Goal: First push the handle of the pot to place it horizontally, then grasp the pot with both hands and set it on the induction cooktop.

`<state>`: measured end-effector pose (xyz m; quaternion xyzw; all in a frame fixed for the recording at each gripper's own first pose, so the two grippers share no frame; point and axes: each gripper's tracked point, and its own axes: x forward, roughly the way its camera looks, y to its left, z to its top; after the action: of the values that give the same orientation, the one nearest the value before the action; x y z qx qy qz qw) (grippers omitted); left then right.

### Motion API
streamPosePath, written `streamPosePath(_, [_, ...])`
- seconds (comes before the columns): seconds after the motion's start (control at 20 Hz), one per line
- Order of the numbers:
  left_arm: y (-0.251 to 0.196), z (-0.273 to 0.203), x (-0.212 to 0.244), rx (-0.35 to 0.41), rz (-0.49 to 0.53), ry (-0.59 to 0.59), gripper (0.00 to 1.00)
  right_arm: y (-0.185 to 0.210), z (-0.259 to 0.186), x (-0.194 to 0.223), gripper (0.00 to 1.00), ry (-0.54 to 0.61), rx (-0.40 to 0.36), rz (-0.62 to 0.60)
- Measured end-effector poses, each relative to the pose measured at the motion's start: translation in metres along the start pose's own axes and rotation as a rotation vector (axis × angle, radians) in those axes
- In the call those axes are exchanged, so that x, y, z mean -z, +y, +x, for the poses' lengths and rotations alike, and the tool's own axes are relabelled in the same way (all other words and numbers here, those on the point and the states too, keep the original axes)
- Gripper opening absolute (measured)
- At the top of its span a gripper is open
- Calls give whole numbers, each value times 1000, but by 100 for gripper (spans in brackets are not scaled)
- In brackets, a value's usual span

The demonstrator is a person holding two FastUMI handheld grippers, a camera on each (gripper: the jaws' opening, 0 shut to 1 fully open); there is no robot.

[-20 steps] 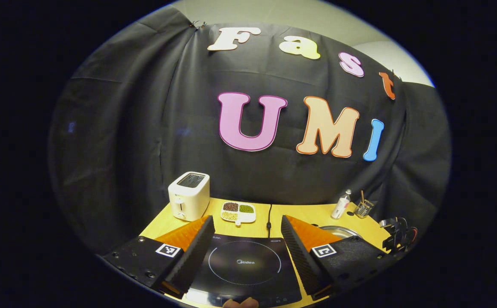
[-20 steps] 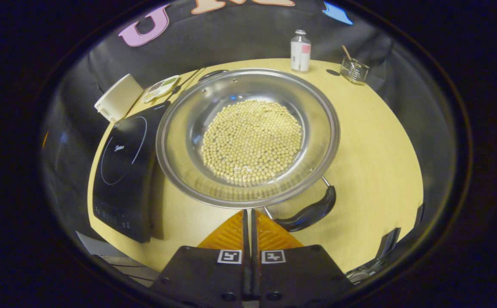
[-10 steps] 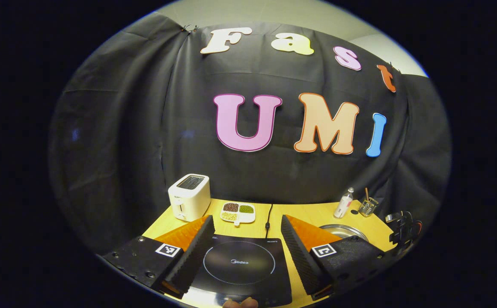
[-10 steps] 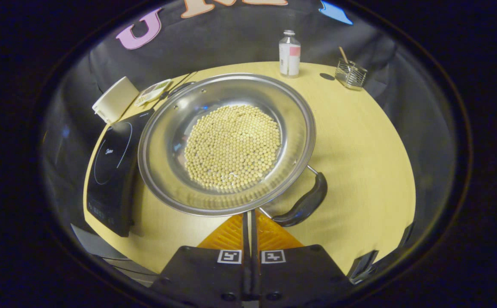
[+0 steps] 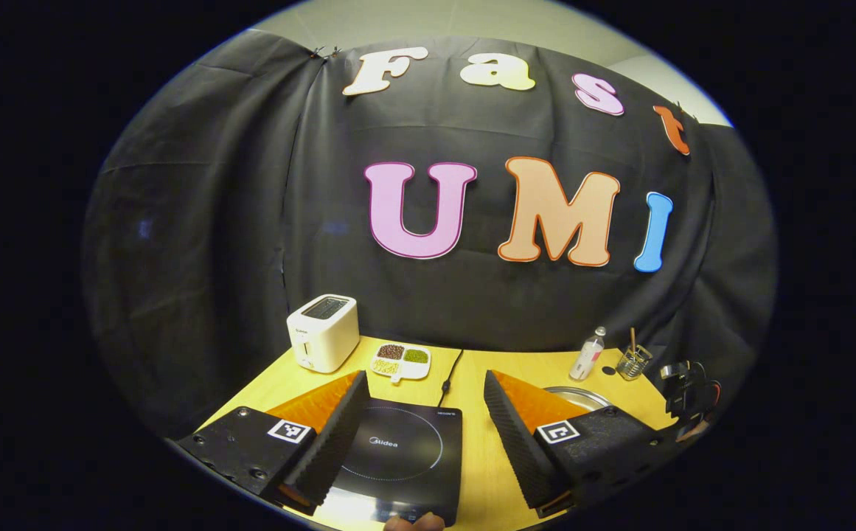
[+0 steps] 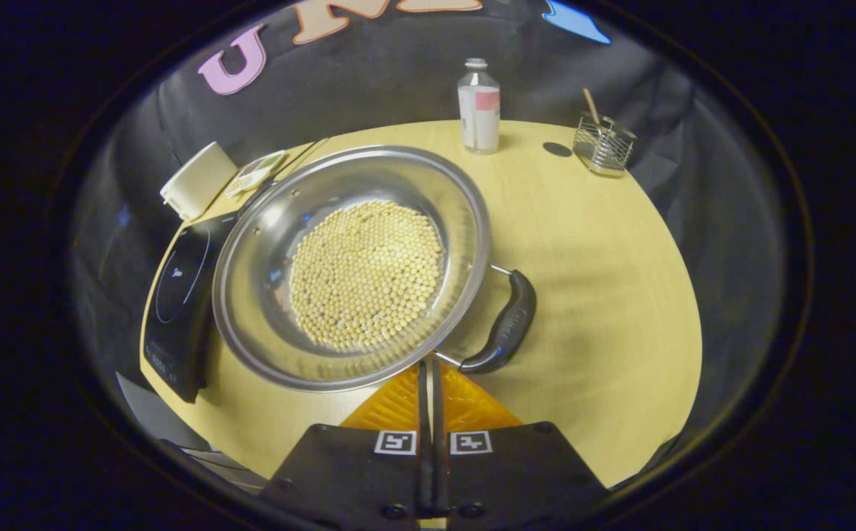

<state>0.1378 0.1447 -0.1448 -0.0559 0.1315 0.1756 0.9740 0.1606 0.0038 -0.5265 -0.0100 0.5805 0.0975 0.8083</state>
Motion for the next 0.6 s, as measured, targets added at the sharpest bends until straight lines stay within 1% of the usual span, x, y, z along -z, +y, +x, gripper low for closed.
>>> streamPosePath(0.05, [-6, 0, 0, 4, 3, 5, 92, -9, 3, -6, 2, 0, 6, -2])
streamPosePath(0.1, [-13, 0, 0, 11, 8, 9, 96, -16, 6, -8, 0, 1, 5, 1])
streamPosePath(0.15, [-21, 1, 1, 20, 14, 16, 96, -20, 8, -14, 3, -3, -11, 10])
streamPosePath(0.2, [-26, 3, 2, 29, 19, 25, 95, -24, 12, -19, 0, -9, -15, 13])
streamPosePath(0.25, [-32, 6, 4, 40, 21, 33, 95, -29, 14, -25, 3, -15, -15, 10])
streamPosePath(0.3, [-39, 9, 7, 52, 16, 49, 96, -33, 16, -30, 3, -24, -13, 9])
streamPosePath(0.35, [-44, 13, 10, 63, 8, 66, 92, -37, 19, -36, 2, -30, -13, 13])
streamPosePath(0.4, [-50, 17, 13, 72, 6, 81, 96, -39, 22, -40, 0, -35, -15, 22])
streamPosePath(0.45, [-54, 22, 15, 82, 10, 94, 96, -41, 24, -44, 2, -40, -18, 32])
streamPosePath(0.6, [-67, 34, 27, 110, 21, 135, 95, -47, 29, -53, 2, -58, -20, 39])
